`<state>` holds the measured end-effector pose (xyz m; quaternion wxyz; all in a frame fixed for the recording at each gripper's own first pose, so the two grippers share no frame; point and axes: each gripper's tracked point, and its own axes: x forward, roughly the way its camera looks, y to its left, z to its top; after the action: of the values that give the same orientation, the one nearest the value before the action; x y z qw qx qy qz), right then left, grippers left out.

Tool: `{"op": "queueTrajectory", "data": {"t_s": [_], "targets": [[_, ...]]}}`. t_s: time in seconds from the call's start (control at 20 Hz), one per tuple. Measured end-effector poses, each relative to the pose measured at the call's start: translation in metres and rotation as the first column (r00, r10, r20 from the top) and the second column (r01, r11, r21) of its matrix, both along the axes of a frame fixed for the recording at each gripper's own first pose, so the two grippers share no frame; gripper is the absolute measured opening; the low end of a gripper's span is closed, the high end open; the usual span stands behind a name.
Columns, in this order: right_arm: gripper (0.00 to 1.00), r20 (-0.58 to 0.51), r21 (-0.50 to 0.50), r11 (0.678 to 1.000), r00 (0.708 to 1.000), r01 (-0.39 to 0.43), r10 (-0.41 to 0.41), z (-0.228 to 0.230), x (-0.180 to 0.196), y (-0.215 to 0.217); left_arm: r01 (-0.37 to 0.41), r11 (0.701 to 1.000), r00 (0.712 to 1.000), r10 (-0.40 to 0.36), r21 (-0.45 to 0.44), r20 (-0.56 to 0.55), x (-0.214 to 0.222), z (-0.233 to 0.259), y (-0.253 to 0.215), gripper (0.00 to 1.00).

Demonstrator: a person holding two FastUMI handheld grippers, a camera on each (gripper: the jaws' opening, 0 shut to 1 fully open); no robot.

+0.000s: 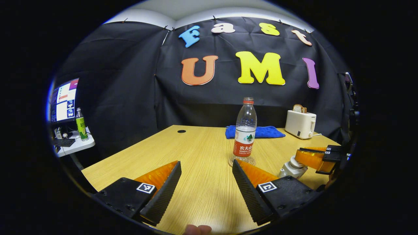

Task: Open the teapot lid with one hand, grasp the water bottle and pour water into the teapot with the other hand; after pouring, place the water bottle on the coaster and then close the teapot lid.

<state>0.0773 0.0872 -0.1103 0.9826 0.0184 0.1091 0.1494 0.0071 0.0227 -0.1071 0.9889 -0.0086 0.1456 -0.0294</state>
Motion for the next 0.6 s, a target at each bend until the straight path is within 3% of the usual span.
{"op": "queueTrajectory", "data": {"t_s": [0.4,0.6], "targets": [[0.00,-0.012,0.004,1.000,1.000,0.006,-0.006,-0.009,0.000,-0.001,0.005,1.000,1.000,-0.005,-0.004,0.019,-0.002,0.008,-0.007,0.98],[0.16,0.036,0.026,0.999,0.998,0.042,-0.043,0.010,-0.003,-0.012,0.020,1.000,0.999,-0.020,-0.004,0.030,-0.004,0.016,-0.019,0.98]]}}
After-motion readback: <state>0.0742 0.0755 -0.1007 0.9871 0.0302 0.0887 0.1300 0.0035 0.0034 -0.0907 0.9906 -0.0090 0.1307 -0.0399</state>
